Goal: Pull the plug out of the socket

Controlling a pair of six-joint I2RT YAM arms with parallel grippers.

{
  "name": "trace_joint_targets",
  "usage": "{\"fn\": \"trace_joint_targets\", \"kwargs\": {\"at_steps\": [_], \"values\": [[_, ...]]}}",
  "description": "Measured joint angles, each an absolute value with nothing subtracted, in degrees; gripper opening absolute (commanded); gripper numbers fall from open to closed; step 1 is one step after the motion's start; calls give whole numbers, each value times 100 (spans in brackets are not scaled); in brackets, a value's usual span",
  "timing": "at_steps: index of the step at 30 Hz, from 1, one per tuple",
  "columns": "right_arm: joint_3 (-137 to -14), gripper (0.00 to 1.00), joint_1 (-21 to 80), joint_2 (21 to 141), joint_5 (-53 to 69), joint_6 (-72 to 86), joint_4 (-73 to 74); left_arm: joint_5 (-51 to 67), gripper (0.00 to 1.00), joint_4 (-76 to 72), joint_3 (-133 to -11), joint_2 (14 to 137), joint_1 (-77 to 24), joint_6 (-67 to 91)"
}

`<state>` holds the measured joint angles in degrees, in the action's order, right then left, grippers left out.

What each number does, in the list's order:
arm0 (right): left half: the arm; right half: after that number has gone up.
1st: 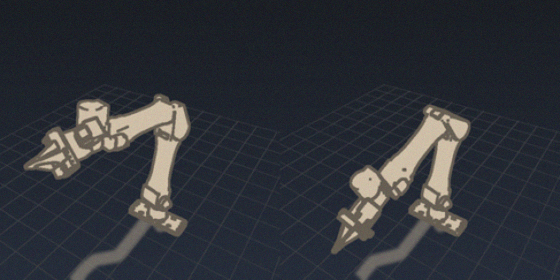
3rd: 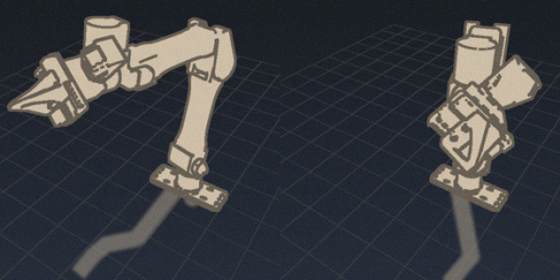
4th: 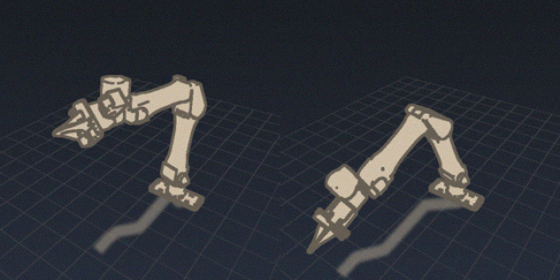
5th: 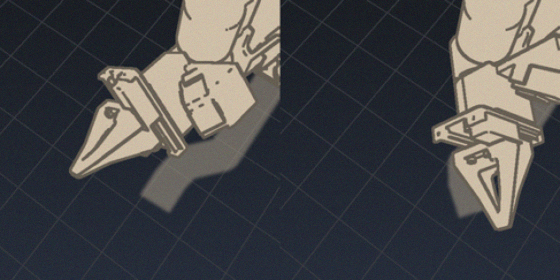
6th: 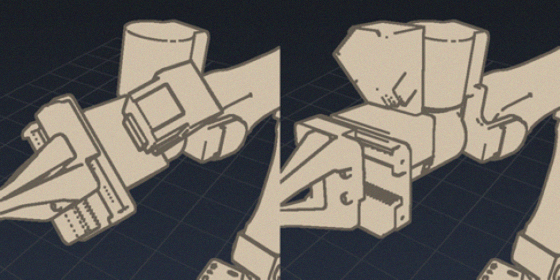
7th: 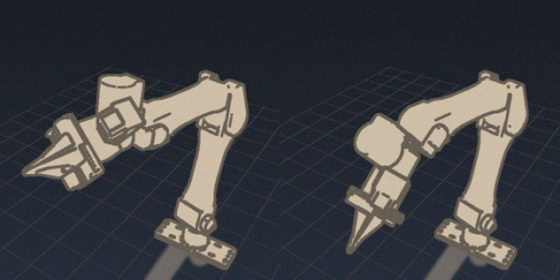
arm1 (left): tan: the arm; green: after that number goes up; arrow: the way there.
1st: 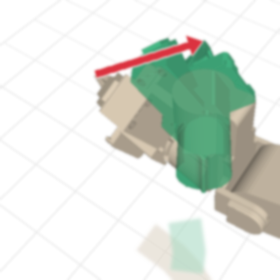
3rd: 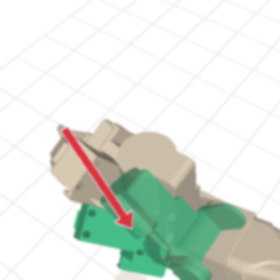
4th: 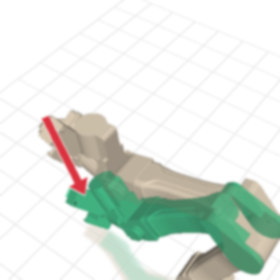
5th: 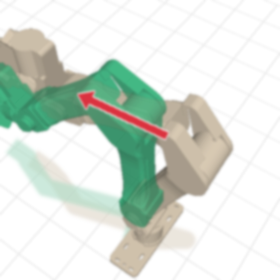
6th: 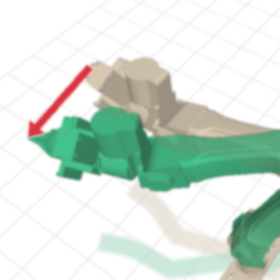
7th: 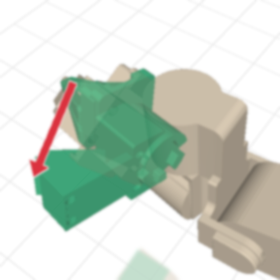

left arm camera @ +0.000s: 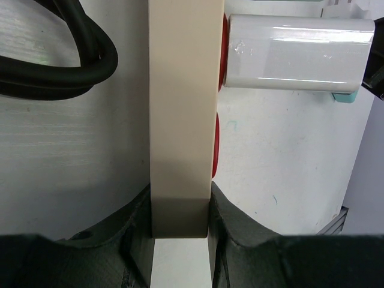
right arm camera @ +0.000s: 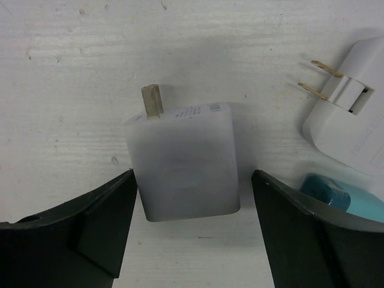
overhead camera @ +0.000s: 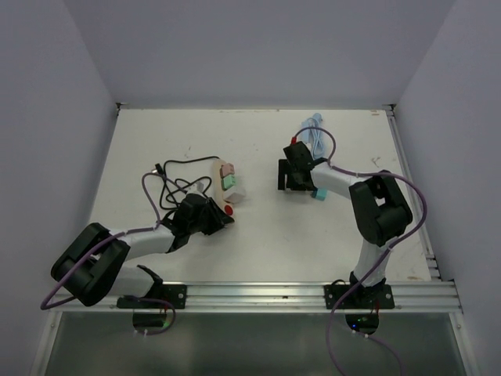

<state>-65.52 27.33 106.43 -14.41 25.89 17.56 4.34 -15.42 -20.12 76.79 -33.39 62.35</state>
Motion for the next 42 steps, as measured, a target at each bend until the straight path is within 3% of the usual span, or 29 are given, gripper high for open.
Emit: {"fn": "trace_joint_targets", "kwargs": {"at_steps": [14, 28, 42], "values": [[-6539, 91, 3249, 9074, 246, 3382, 1747, 731, 0, -1909, -1879, 7760, -3326, 6219], [-6657, 93, 3992, 9935, 1162, 4327, 1221, 899, 0, -2095, -1787, 7778, -3312, 6189], [-6919, 82, 4049, 10442, 1173, 4630, 1017, 978, 0, -2163, -1743, 7778, -3312, 6187]]}}
